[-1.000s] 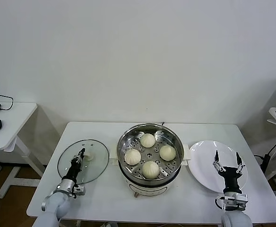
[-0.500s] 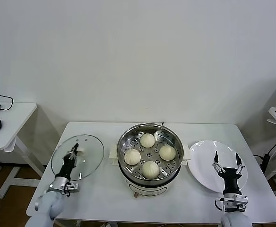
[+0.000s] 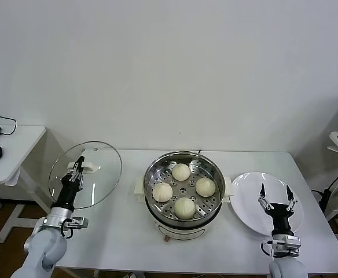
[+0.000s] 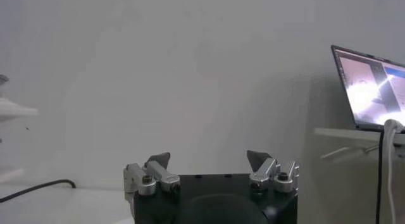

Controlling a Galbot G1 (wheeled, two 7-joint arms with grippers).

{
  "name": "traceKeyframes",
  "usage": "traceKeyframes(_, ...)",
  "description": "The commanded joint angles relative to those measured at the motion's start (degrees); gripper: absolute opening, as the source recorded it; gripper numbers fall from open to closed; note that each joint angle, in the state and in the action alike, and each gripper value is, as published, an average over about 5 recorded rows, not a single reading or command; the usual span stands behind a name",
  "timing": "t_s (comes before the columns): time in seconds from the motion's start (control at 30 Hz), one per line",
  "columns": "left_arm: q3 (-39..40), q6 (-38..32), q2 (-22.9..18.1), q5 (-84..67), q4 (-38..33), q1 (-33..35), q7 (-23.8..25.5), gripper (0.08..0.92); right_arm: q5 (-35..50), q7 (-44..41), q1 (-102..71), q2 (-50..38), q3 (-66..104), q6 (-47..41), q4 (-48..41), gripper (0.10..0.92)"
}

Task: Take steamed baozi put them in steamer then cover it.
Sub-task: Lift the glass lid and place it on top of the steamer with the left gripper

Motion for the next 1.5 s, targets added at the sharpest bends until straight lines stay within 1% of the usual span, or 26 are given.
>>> traceKeyframes(0.03, 11.90, 13.88, 1.66, -0.30, -28.13, 2.87, 10.75, 0.189, -0.14, 0.12, 0.31, -0.21, 0.07, -0.66, -0.25, 0.823)
traceKeyframes(0.13, 19.86, 19.37, 1.20, 1.37, -29.41, -0.68, 13.71, 0.189, -0.13, 0.13, 0.54, -0.35, 0.08, -0.73, -0.53, 0.823)
traceKeyframes(0.23, 26.87, 23.99, 0.45, 3.06, -28.58, -4.19, 16.85, 0.189, -0.12, 0.13, 0.78, -0.44, 0.03, -0.76, -0.85, 0.823)
traceKeyframes(0.33, 32.67, 28.21, -0.32, 6.18, -27.13, -6.83, 21.22, 0.189, -0.11, 0.11, 0.94, -0.37, 0.02, -0.74, -1.08, 0.823)
traceKeyframes(0.43, 36.59, 32.10, -1.31, 8.54, -25.66, -8.98, 25.25, 0.189, -0.12, 0.05, 1.17, -0.19, -0.05, -0.71, -1.55, 0.823)
traceKeyframes(0.67, 43.57, 38.51, -4.78, 12.10, -22.84, -12.95, 29.32, 0.189, -0.29, -0.06, 1.74, 0.44, -0.17, -0.64, -2.68, 0.823)
traceKeyframes(0.8, 45.83, 40.08, -7.03, 16.29, -21.15, -14.31, 31.94, 0.189, -0.37, -0.09, 1.95, 0.65, -0.10, -0.64, -3.14, 0.823)
traceKeyframes(1.03, 48.07, 41.02, -10.12, 19.85, -18.21, -16.17, 33.75, 0.189, -0.44, -0.15, 2.44, 0.78, -0.08, -0.98, -3.82, 0.823)
traceKeyframes(1.3, 48.32, 41.28, -13.41, 22.71, -13.90, -17.53, 34.85, 0.189, -0.38, -0.02, 3.15, 0.60, -0.72, -3.04, -3.59, 0.823)
traceKeyframes(1.5, 48.42, 41.04, -15.48, 24.38, -11.23, -17.50, 34.32, 0.189, -0.39, -0.01, 3.69, 0.76, -1.18, -3.52, -3.74, 0.823)
